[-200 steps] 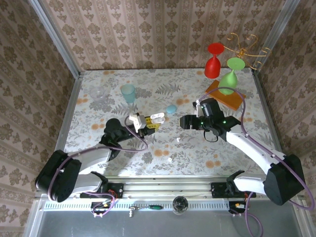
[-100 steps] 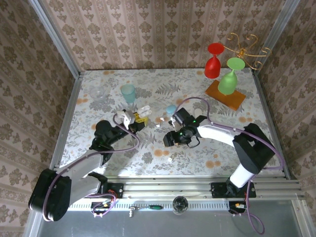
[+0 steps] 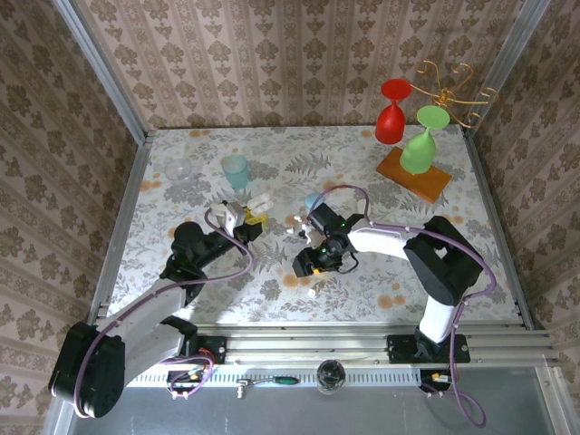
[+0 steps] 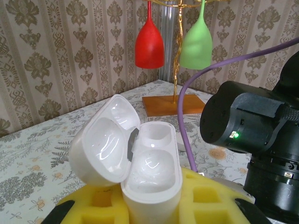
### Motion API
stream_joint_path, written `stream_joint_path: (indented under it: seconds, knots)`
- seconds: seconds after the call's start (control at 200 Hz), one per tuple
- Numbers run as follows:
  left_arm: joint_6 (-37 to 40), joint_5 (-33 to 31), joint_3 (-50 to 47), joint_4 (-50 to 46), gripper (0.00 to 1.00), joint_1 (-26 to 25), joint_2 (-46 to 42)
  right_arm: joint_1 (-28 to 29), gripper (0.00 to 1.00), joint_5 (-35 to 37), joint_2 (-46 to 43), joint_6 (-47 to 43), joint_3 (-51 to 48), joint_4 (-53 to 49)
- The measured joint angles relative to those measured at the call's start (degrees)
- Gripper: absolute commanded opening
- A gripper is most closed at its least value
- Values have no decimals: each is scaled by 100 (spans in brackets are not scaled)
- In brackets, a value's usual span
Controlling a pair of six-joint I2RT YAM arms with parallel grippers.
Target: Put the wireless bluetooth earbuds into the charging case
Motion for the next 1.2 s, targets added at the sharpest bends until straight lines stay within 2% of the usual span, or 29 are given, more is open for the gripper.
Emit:
stream_joint_path:
  seconds: [0.395,0.805,1.005,1.2]
  knots:
    - [0,2,0,4,0,0,240,251,59,-195,-409,90,-610,264]
    - [0,44,13,9,0,0,380,509,57,-229,-796,328,-990,35]
    - [0,39,13,9,0,0,382,549,55,-225,-968,297,-957,-243]
    - [0,11,13,4,0,0,372,546,56,-72,-931,-127,-439,-525]
